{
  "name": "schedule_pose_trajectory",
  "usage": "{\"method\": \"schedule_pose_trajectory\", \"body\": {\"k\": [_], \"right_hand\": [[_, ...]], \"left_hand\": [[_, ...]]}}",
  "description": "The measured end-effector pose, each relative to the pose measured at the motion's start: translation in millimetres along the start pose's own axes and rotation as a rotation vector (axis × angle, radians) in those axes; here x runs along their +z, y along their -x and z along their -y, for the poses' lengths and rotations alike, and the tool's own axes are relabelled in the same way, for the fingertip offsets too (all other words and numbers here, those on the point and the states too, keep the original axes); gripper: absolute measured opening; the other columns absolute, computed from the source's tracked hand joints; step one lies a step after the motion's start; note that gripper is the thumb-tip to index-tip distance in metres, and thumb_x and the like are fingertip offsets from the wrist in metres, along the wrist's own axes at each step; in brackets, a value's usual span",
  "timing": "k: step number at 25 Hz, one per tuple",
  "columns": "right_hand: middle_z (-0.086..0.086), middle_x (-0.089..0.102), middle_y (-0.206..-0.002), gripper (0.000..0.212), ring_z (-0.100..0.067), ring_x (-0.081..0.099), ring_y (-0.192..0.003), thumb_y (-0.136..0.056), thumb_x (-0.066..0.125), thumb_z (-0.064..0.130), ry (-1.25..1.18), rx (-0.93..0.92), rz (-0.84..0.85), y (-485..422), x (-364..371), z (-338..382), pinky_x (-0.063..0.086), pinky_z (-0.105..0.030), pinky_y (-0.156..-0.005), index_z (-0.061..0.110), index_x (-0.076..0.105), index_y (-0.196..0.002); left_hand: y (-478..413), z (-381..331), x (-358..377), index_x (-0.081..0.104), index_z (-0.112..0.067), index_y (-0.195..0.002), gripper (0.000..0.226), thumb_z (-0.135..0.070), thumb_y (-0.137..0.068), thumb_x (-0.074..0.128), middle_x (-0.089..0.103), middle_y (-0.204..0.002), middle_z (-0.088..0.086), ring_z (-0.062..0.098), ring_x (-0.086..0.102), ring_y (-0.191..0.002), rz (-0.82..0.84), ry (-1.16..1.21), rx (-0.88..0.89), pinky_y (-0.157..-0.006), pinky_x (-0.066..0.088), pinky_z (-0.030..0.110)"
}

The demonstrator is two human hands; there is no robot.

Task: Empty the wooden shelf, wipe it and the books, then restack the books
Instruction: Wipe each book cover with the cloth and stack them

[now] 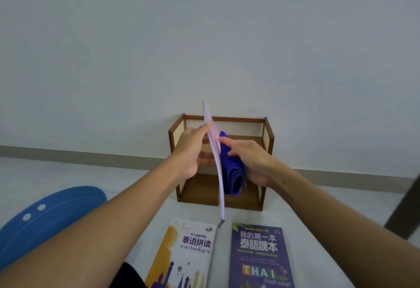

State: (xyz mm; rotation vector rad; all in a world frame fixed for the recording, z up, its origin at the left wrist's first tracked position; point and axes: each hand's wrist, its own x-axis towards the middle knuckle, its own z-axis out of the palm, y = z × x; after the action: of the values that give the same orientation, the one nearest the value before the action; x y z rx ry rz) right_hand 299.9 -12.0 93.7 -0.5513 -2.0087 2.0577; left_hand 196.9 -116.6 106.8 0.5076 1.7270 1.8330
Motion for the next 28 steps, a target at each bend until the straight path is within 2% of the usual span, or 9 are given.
{"method": "schedule_pose_trajectory", "body": {"k": [2,5,7,12,14,17,20,23,28], "right_hand": [[-0.014,0.067,-0.111,0.028,-0.03,0.068,-0.097,-0.097,0.046,0.017,-0.229,0.057,-0.029,2,1,-2,0.058,-0.037,-0.081,0.009,0.061,-0.119],[-0.015,0.066,-0.113,0.039,-0.032,0.066,-0.102,-0.094,0.052,0.042,-0.21,0.118,-0.022,5,-4,-7,0.056,-0.042,-0.084,0.01,0.06,-0.115],[-0.02,0.064,-0.117,0.032,-0.036,0.065,-0.106,-0.094,0.053,0.041,-0.169,0.153,-0.058,5,-6,-11,0.055,-0.043,-0.087,0.011,0.058,-0.106],[-0.02,0.067,-0.1,0.016,-0.032,0.068,-0.092,-0.098,0.041,0.02,-0.027,0.215,-0.21,-1,-16,-16,0.058,-0.039,-0.08,0.012,0.045,-0.111],[-0.02,0.068,-0.102,0.023,-0.032,0.069,-0.092,-0.097,0.041,0.021,-0.027,0.223,-0.239,-6,-24,-15,0.057,-0.042,-0.083,0.014,0.045,-0.119],[-0.018,0.068,-0.098,0.033,-0.03,0.068,-0.084,-0.095,0.041,0.019,-0.074,0.238,-0.264,-8,-43,-13,0.056,-0.043,-0.082,0.013,0.047,-0.127],[-0.017,0.068,-0.096,0.032,-0.029,0.067,-0.083,-0.096,0.041,0.02,-0.03,0.284,-0.308,-9,-65,-21,0.056,-0.042,-0.08,0.011,0.047,-0.126],[-0.014,0.071,-0.09,0.025,-0.029,0.069,-0.078,-0.097,0.043,0.023,0.079,0.373,-0.359,-10,-91,-45,0.058,-0.038,-0.07,0.009,0.052,-0.117],[-0.01,0.07,-0.094,0.022,-0.027,0.069,-0.084,-0.097,0.052,0.024,0.453,0.587,-0.385,-14,-135,-136,0.056,-0.037,-0.071,0.007,0.058,-0.11]], "left_hand": [[8,1,4,0.063,-0.004,-0.107,0.054,-0.049,-0.098,0.036,0.068,-0.101,0.016,0.034,0.071,-0.082,0.051,-0.019,-0.07,-0.071,0.059,0.045],[7,10,6,0.066,0.002,-0.101,0.072,-0.058,-0.096,0.027,0.069,-0.098,0.02,0.034,0.07,-0.086,0.103,-0.044,-0.174,-0.085,0.056,0.049],[5,16,8,0.066,0.005,-0.101,0.073,-0.056,-0.097,0.026,0.068,-0.1,0.021,0.034,0.07,-0.09,0.144,-0.044,-0.235,-0.089,0.054,0.049],[-16,28,-1,0.063,0.0,-0.104,0.043,-0.036,-0.1,0.04,0.062,-0.116,0.023,0.032,0.062,-0.103,0.129,-0.285,-0.293,-0.093,0.051,0.045],[-30,37,-10,0.054,-0.004,-0.122,0.036,-0.029,-0.096,0.053,0.054,-0.129,0.022,0.035,0.057,-0.113,0.043,-0.515,-0.317,-0.095,0.05,0.047],[-48,54,-16,0.041,-0.003,-0.136,0.057,-0.031,-0.09,0.062,0.056,-0.128,0.022,0.038,0.059,-0.11,0.163,-0.517,-0.504,-0.087,0.051,0.049],[-62,71,-11,0.057,0.001,-0.119,0.042,-0.027,-0.088,0.065,0.069,-0.105,0.018,0.032,0.068,-0.095,0.223,-0.477,-0.554,-0.08,0.056,0.046],[-67,111,5,0.061,0.0,-0.108,0.032,-0.019,-0.084,0.07,0.071,-0.101,0.017,0.028,0.069,-0.092,0.194,-0.398,-0.594,-0.073,0.057,0.042],[-69,205,31,0.062,-0.003,-0.096,0.016,-0.014,-0.086,0.068,0.073,-0.092,0.012,0.023,0.072,-0.078,0.144,-0.421,-0.596,-0.055,0.058,0.033]]}}
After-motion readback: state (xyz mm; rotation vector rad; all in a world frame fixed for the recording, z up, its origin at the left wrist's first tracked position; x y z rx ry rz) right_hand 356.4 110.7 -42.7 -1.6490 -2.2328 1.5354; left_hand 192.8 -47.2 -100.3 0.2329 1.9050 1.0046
